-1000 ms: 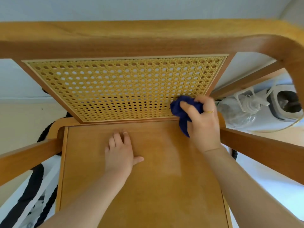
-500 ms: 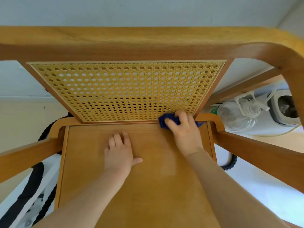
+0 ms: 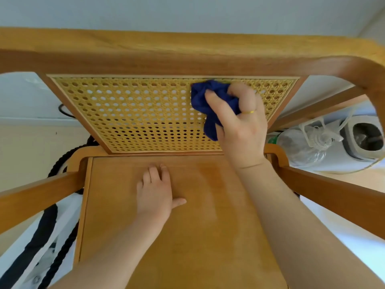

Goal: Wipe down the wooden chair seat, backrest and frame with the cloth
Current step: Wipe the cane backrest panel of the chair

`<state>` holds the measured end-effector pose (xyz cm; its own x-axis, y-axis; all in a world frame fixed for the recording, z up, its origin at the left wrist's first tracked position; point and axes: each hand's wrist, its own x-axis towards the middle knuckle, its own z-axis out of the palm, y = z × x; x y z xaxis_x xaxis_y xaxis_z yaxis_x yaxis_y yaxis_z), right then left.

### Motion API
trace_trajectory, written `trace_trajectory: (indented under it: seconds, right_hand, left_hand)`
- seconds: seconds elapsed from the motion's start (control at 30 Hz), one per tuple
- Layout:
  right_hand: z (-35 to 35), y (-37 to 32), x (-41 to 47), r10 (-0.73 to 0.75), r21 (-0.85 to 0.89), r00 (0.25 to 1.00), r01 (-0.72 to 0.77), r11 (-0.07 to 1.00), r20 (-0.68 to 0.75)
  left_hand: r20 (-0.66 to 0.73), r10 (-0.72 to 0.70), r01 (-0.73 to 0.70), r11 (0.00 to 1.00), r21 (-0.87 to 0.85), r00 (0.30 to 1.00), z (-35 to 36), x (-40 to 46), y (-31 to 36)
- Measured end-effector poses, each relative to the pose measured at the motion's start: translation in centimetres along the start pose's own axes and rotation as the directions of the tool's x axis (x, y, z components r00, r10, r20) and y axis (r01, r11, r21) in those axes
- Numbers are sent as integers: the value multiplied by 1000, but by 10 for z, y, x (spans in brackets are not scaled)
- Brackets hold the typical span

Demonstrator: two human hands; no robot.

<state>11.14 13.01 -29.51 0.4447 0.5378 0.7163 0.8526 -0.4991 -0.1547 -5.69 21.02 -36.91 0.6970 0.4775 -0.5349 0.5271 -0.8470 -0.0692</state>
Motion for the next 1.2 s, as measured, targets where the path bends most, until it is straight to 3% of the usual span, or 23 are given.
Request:
trace_trajectory:
  seconds: [0.1,0.2,0.3,0.37,0.47,0.57,0.73,0.83,0.9,1.0,1.07,1.2]
  right_hand:
    - [19,1,-54,11,-51,987,-3,999,158]
    - [29,-6,-108,10,-54,892,16,998,452]
    - [27,-12,-108,91,-69,828,-63,996,553]
    - [16,-16,-87,84,-40,872,-74,996,482]
    - [-5,-24,-36,10,13,976,-13,1000,215]
    - [-16,-26,15,-27,1,1000,27,1000,9]
    - [10,-30,3,27,-144,999,-24,989,20]
    - [29,-26,-52,-12,-124,977,39,992,214]
    - [39,-28,-93,-16,-103,919,62,993,393]
    - [41,-39,-110,144,-114,821,-97,989,553]
    - [33,-45,-93,161,-79,838,-140,987,521]
    - [-1,-49,-24,13,-15,991,-11,1000,130]
  left_hand:
    - [-43,22,-23,999,-33,999,3,-1,-7]
    - [-99,67,-70,997,-28,993,10,-4,-20]
    - [-131,112,-113,994,6,985,9,-5,-27]
    - [-100,138,-142,989,-38,985,6,-4,-29]
    - [-43,135,-138,987,-82,990,-1,-3,-29]
    - [-22,147,-148,985,-90,989,-4,-5,-31]
    - [-82,140,-147,985,-91,987,-1,-3,-33]
    - [-111,136,-147,985,-92,984,5,-3,-33]
    - [-134,130,-144,985,-100,982,8,-3,-35]
    - [-257,154,-182,979,-90,954,17,0,-38]
    - [-264,157,-187,978,-90,951,20,0,-39]
    - [-162,151,-170,979,-110,975,6,-1,-35]
